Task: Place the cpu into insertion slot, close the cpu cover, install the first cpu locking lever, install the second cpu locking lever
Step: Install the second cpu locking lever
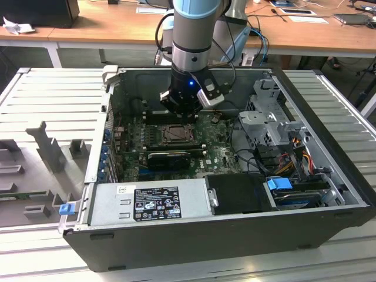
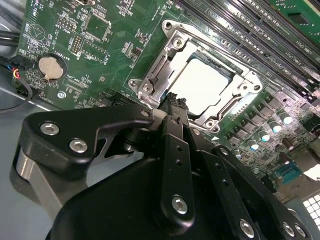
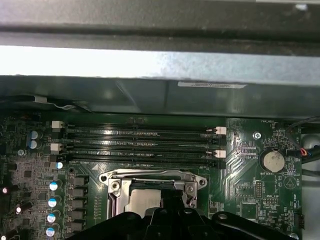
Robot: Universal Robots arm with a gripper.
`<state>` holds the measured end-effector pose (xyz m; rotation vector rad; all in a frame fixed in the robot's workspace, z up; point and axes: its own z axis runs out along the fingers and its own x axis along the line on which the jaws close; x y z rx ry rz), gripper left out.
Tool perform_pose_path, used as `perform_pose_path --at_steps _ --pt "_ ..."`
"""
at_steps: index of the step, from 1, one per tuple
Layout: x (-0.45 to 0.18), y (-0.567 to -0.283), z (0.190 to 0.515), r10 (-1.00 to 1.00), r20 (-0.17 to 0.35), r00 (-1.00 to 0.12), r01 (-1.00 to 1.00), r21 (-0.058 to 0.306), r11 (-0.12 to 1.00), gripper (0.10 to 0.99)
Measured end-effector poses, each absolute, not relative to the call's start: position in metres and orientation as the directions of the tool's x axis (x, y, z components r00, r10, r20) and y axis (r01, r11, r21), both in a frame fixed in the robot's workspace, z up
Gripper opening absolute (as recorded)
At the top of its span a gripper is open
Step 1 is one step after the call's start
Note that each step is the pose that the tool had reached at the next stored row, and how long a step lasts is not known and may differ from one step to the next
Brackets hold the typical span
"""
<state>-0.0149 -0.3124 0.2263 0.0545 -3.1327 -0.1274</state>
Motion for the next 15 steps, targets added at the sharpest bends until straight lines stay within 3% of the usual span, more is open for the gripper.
perform_pose_path --at_steps 15 --pt "-0.0149 -0.3154 0.2322 -0.035 0.004 -0.999 -0.035 0.082 0.996 0.106"
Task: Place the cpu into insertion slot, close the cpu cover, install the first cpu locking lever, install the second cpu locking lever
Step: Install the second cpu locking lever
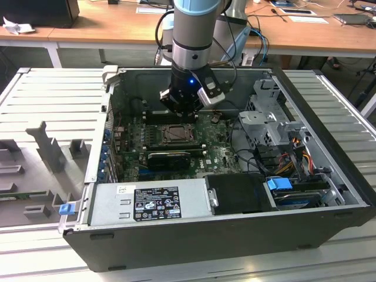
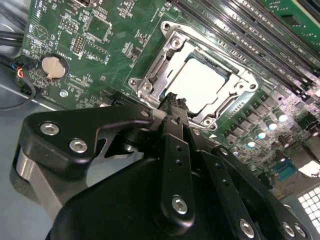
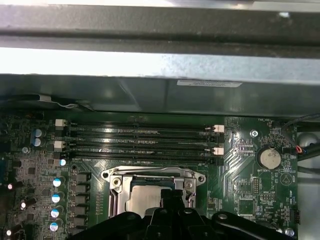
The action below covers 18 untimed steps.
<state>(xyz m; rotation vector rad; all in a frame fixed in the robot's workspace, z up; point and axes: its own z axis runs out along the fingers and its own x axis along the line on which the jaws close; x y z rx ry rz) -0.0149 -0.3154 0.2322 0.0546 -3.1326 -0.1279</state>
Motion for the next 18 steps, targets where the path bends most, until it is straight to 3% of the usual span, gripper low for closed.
perform_pose_path --at_steps 18 --pt "-0.015 -0.329 0.239 -0.035 0.004 -0.999 -0.034 0.080 0.996 0.106"
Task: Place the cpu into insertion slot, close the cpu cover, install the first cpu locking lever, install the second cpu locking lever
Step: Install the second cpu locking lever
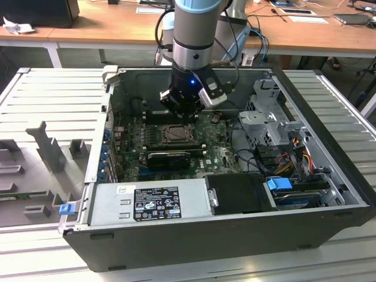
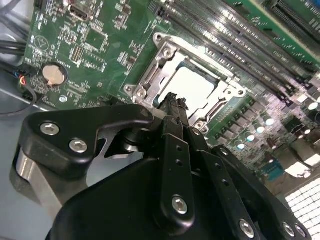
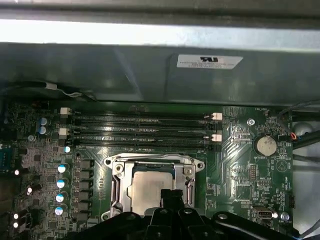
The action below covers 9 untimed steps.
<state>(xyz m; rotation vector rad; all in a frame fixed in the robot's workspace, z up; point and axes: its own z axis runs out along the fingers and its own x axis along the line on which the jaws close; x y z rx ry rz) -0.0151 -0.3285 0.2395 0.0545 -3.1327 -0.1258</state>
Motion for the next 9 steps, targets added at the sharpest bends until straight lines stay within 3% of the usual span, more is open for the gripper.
perform_pose_path --at_steps 9 --pt "-0.0151 -0.3376 0.2418 -0.035 0.005 -0.999 -0.035 0.080 0.996 0.106"
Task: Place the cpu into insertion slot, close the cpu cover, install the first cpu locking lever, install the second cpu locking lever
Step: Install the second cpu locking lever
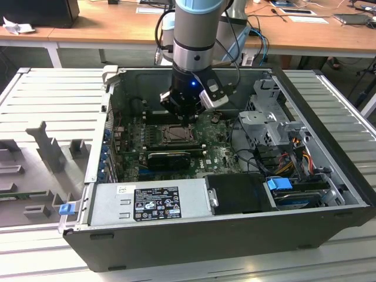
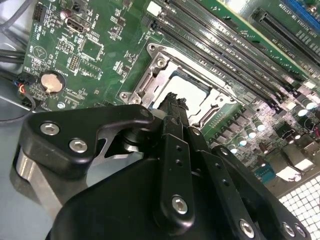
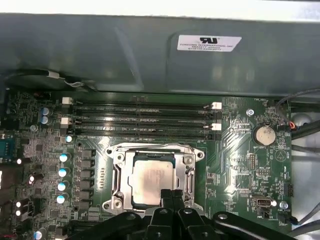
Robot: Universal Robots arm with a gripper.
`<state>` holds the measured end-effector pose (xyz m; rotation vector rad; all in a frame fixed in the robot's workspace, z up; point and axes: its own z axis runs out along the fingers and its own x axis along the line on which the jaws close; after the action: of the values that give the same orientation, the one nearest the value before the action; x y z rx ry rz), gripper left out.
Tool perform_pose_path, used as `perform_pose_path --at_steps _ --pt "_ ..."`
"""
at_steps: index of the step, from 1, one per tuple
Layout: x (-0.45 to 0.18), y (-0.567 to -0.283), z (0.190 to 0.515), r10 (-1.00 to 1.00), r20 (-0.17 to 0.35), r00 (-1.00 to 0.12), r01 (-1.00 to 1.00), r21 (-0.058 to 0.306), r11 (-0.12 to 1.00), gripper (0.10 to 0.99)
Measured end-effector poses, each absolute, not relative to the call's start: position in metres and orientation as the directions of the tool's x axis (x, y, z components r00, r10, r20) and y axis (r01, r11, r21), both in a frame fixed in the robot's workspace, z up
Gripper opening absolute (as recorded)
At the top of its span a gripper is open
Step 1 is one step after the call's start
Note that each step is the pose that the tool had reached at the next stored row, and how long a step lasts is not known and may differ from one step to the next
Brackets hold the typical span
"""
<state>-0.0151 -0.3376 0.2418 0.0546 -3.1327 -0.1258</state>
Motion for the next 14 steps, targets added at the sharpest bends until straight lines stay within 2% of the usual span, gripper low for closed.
perform_pose_path --at_steps 14 --pt "-0.015 -0.364 0.234 -0.052 0.005 -0.999 -0.051 0.087 0.995 0.106"
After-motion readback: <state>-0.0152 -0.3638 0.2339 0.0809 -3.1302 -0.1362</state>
